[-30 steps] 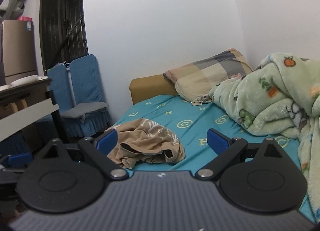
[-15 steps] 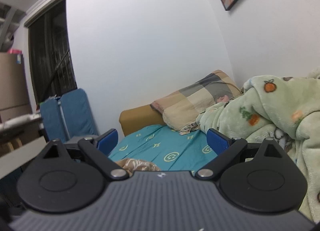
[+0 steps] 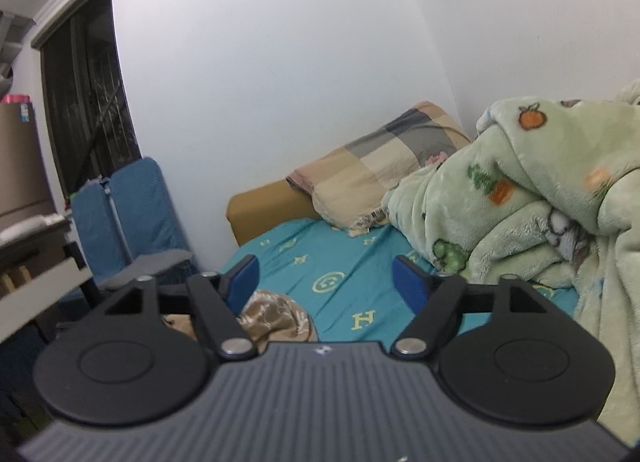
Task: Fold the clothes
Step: 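Grasp the tan T-shirt edge with the left gripper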
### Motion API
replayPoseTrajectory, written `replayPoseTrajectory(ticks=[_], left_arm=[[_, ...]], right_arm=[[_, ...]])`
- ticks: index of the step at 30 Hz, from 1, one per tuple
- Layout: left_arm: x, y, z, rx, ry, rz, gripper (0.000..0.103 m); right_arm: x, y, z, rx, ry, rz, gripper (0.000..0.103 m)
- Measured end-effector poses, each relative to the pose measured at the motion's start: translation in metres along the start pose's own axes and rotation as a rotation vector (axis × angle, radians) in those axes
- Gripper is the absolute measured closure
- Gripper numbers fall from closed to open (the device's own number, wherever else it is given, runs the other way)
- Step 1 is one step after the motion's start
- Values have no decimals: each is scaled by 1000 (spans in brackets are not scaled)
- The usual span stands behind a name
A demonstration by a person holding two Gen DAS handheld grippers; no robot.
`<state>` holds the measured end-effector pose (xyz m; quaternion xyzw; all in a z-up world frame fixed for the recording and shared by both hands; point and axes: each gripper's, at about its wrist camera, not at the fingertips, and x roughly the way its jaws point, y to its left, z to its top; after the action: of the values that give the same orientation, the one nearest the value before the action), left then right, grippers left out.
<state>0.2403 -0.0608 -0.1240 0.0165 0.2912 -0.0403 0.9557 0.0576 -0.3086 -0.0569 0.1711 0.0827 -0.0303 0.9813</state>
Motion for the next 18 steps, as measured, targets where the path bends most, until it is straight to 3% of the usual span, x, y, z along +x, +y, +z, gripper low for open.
replayPoseTrajectory(ticks=[2, 4, 6, 8, 12, 18], left_arm=[[22, 5, 1, 0, -4, 28, 10], [39, 12, 4, 5, -2, 46, 28], [46, 23, 9, -2, -13, 24, 76], [40, 35, 14, -2, -27, -26, 92], [-10, 50, 26, 53, -80, -138, 96], [-109, 65, 33, 67, -132, -252, 96]], right_arm=[[14, 0, -8, 6, 30, -1, 25], [29, 2, -16, 4, 60, -6, 25], [43, 7, -25, -8, 89, -3, 26], [54, 15, -34, -33, 122, 2, 26], [70, 30, -51, -97, 176, 6, 26], [62, 46, -58, -187, 171, 17, 27]])
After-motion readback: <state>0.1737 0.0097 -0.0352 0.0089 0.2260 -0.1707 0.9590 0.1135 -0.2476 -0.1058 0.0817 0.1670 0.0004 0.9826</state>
